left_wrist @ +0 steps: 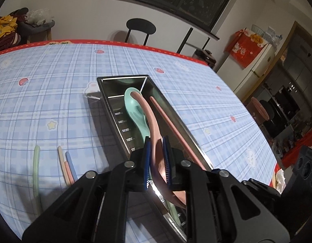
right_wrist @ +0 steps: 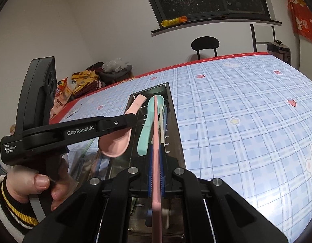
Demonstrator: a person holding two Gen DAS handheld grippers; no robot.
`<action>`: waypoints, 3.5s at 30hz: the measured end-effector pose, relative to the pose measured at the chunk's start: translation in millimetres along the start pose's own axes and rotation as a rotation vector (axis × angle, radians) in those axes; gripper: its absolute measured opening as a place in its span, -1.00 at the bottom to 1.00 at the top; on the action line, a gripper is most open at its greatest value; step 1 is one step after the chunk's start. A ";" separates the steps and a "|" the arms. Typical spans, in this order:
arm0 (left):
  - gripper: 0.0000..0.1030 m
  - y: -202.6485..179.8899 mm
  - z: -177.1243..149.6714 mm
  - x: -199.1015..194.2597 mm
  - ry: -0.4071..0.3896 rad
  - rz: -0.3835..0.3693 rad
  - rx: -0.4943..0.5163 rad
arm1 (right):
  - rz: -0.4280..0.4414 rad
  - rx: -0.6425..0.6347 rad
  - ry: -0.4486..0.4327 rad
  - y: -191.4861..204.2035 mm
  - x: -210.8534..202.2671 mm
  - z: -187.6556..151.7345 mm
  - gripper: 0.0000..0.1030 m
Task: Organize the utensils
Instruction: 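Open both tools to drop the pink spoon and pink chopstick in the tray, then move both tools back over the remaining utensils beside the tray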
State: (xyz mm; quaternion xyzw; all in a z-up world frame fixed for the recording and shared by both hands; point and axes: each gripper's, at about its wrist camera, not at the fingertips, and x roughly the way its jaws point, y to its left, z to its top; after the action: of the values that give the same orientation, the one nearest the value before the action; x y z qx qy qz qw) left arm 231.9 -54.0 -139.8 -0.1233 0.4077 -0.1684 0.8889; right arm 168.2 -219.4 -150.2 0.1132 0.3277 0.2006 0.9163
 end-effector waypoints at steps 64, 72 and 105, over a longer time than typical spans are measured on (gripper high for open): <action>-0.31 90.3 -131.9 -171.2 -0.192 0.146 0.057 | 0.009 -0.304 0.102 116.9 -26.3 -61.9 -0.75; -0.28 92.4 -128.4 -166.5 -0.167 0.137 0.056 | -0.072 -0.398 0.170 133.0 -8.7 -72.6 -0.75; -0.47 88.3 -128.3 -155.0 -0.115 0.175 0.065 | -0.072 -0.451 0.270 142.6 10.7 -79.0 -0.77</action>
State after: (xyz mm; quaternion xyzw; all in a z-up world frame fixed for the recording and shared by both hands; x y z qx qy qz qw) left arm 56.5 78.0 -147.0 -0.0677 0.3598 -0.0957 0.9256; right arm 82.9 -81.2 -167.8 -0.1335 0.3976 0.2490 0.8730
